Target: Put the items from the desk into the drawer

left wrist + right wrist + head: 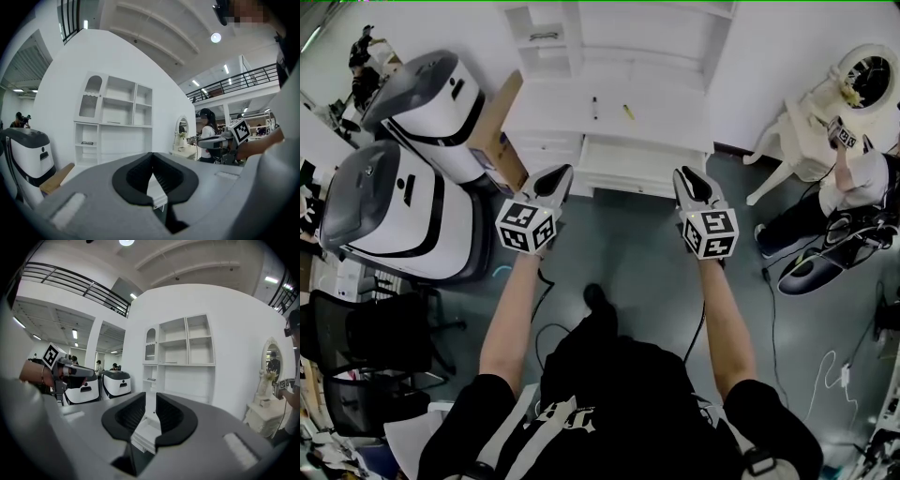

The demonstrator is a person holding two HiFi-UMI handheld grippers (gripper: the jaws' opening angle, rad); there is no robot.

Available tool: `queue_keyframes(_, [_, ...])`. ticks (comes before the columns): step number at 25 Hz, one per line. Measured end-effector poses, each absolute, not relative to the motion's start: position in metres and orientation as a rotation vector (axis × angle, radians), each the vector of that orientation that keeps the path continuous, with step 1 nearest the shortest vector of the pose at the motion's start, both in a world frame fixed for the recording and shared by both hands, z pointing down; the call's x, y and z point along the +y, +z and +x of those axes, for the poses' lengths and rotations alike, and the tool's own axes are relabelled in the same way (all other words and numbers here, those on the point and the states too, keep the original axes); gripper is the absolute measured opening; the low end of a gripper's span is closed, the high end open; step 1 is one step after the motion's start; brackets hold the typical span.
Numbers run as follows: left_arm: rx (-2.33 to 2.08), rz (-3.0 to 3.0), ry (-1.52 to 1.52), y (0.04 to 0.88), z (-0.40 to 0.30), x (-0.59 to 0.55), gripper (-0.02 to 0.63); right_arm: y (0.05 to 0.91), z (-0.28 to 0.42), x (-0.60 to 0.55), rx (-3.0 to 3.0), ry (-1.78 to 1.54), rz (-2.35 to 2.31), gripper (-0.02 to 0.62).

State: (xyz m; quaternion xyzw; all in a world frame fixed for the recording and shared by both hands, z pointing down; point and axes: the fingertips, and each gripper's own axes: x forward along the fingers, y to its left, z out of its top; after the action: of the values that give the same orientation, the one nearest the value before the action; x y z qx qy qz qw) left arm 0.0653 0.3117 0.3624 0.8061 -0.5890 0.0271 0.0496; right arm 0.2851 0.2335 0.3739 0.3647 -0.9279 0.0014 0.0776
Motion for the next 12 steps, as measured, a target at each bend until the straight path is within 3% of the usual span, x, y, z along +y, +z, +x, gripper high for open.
queue_keyframes(12, [-1.787, 2.449, 0.094, 0.370, 0.008, 0.237, 0.005, 0.388, 0.225, 0.154, -2.754, 0.029, 1.081, 0.144])
